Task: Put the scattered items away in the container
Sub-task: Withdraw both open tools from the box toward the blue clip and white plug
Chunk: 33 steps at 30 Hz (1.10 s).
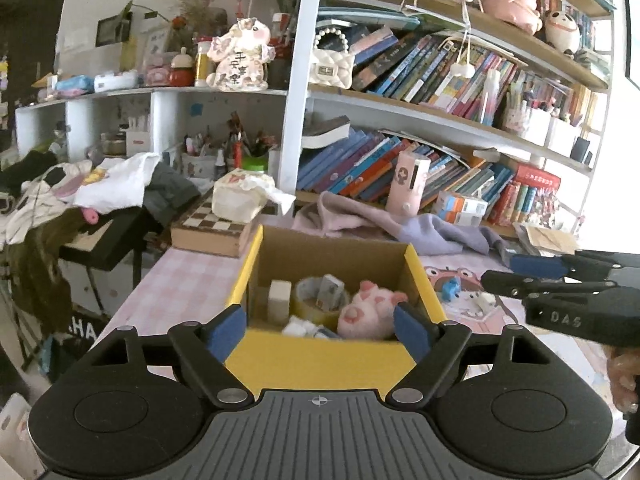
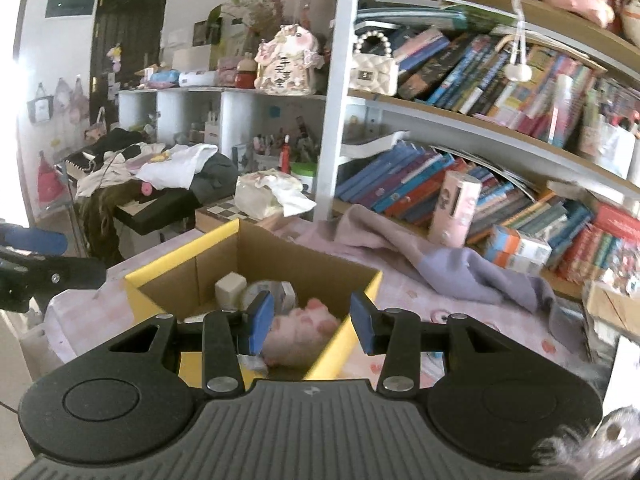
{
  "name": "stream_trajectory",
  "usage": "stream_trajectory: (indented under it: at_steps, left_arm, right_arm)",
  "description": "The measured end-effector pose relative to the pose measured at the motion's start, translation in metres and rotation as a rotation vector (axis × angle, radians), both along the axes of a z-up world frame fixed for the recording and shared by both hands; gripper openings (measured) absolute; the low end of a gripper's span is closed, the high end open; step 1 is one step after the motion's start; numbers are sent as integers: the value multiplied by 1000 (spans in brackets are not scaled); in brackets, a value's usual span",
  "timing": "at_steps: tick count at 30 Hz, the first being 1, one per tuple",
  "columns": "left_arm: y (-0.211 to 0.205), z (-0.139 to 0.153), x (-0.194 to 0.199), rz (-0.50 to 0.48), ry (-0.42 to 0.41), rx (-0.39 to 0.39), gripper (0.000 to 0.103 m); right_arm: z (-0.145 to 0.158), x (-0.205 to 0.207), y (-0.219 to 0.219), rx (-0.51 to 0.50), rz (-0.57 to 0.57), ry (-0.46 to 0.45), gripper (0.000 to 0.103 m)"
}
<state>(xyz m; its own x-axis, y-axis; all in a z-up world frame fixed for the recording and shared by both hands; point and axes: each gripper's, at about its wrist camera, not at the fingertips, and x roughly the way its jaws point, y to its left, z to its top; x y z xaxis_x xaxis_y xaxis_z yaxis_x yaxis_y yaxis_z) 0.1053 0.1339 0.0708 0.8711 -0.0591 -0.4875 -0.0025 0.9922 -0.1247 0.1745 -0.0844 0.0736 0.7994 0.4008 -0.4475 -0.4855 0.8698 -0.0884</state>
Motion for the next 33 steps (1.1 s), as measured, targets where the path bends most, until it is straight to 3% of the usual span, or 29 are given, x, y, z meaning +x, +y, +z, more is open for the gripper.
stream_trajectory:
  at_steps: [10, 20, 33]
  left_arm:
    - [-18, -21, -51, -16, 52, -1, 83]
    - [-36, -40, -74, -19, 89, 12, 83]
    - [-80, -64, -69, -183, 173, 45, 84]
  right_arm:
    - [-23, -72, -14, -38, -20, 38, 40]
    - [-50, -114, -19, -119, -11, 117, 41]
    - [-64, -134, -44, -251, -40, 142, 53]
